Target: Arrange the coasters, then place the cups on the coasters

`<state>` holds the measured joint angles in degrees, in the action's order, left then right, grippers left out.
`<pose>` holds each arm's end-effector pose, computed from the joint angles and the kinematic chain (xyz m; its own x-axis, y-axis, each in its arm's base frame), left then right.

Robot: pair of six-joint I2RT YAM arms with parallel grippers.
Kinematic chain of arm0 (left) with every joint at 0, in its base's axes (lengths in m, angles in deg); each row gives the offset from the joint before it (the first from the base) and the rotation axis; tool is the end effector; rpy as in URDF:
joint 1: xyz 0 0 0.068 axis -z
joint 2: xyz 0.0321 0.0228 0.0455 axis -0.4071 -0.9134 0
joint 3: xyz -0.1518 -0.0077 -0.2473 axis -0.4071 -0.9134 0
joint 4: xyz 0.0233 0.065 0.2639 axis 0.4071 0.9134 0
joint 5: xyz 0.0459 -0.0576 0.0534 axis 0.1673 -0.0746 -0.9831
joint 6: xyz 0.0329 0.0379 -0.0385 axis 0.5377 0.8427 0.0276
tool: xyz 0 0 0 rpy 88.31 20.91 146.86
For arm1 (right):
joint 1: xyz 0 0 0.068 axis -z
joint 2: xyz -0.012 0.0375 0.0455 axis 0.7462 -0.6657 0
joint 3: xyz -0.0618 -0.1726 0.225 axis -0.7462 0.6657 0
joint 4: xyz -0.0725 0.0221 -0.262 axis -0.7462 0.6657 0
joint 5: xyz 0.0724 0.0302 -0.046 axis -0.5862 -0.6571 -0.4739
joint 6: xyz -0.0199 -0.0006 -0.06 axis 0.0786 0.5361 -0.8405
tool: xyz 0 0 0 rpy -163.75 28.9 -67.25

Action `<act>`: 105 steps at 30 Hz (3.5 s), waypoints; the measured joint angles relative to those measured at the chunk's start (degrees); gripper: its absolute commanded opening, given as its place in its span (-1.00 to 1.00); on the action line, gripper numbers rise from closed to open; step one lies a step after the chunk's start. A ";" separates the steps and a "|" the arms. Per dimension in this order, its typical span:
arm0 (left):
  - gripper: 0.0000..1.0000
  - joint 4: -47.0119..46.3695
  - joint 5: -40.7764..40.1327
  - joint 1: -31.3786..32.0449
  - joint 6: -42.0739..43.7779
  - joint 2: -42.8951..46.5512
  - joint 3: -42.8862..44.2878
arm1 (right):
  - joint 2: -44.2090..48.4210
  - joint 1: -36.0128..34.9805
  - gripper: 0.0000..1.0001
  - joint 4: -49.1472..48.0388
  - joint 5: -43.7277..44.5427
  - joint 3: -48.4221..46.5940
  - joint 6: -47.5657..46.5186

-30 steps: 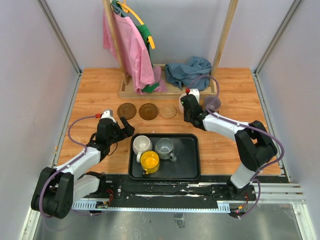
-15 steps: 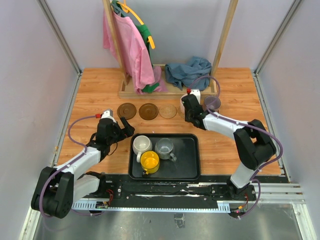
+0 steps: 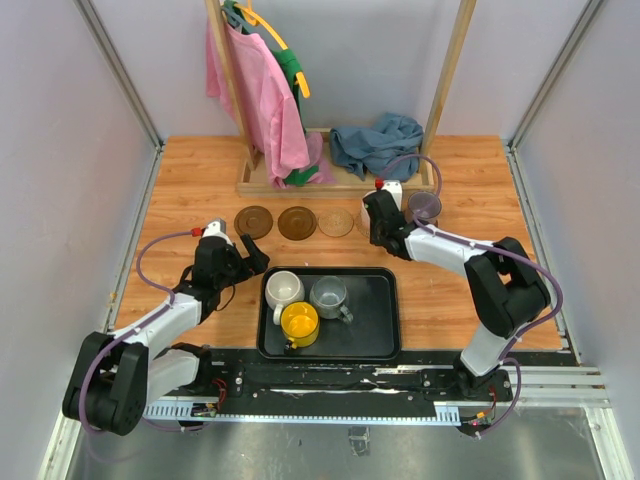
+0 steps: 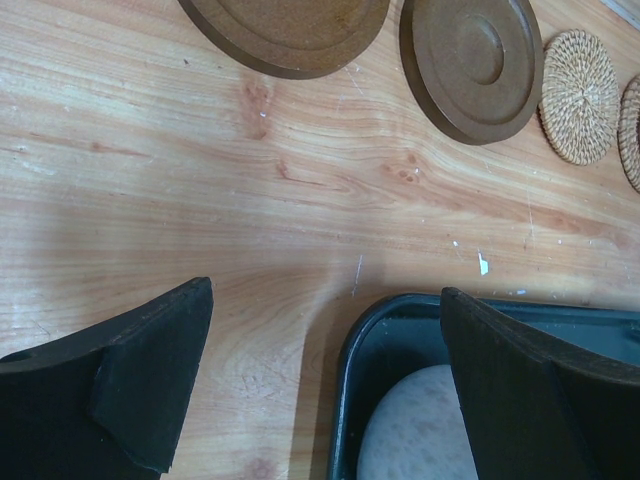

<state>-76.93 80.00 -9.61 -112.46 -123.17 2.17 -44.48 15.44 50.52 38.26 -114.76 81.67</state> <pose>0.2117 -0.0532 0.1631 -0.5739 -0.4138 -0.7067 -0.0978 0.8914 -0.4426 0.3296 0.1920 0.1950 -0.6291 0.0780 -0.7734 -0.0106 0.9940 0.1089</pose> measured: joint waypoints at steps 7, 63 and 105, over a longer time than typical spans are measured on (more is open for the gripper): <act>0.99 -0.09 0.00 0.00 0.02 -0.37 0.00 | -0.09 0.37 -0.70 -0.17 0.00 0.09 0.96; 0.99 0.70 0.11 4.92 0.02 5.11 0.00 | 33.29 -26.53 0.52 19.56 -9.66 14.73 -2.27; 0.99 3.32 -1.16 6.08 -0.96 8.63 -1.53 | 13.81 -30.58 0.00 16.87 -15.58 9.18 -2.12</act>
<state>-73.61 78.84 -3.53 -113.42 -114.54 0.64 -30.67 -15.13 67.40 22.68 -105.58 79.55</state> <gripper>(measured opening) 0.994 0.511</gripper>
